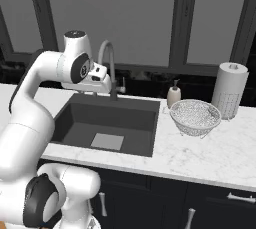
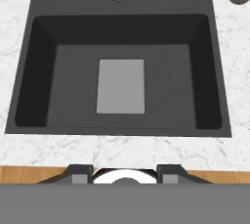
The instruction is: Put the colander in the sink, put the peach, tangerine in the colander, and turn on the sink faucet and pour water over the colander.
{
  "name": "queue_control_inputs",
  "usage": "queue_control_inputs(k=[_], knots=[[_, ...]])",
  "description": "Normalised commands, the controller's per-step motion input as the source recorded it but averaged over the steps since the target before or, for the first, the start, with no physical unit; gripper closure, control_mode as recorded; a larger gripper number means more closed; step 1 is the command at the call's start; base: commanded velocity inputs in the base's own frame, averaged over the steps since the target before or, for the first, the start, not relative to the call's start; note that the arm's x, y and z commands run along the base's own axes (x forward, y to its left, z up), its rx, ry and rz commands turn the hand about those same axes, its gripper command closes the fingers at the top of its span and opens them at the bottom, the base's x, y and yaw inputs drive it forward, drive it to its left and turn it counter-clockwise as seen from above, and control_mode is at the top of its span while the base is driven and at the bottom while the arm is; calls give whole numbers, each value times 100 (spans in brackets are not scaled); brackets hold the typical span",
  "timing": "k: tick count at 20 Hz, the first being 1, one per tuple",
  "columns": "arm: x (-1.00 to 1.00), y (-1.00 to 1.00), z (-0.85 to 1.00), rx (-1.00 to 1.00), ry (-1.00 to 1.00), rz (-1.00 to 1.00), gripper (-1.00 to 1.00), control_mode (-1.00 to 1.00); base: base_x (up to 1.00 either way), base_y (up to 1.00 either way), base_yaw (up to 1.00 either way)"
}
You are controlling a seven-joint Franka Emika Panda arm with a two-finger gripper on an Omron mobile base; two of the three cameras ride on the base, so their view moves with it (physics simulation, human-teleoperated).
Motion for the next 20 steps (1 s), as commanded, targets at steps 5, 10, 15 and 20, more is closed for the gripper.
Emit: queue_control_inputs(k=[5, 10, 15, 20], knots=[[-27, -15, 0, 2, -3, -5, -100, -100, 0, 0, 0], [-52, -62, -4, 14, -4, -26, -100, -100, 0, 0, 0], [-48, -65, -22, 11, 0, -37, -100, -100, 0, 0, 0], [-48, -65, -32, 6, 1, -34, -100, -100, 0, 0, 0]])
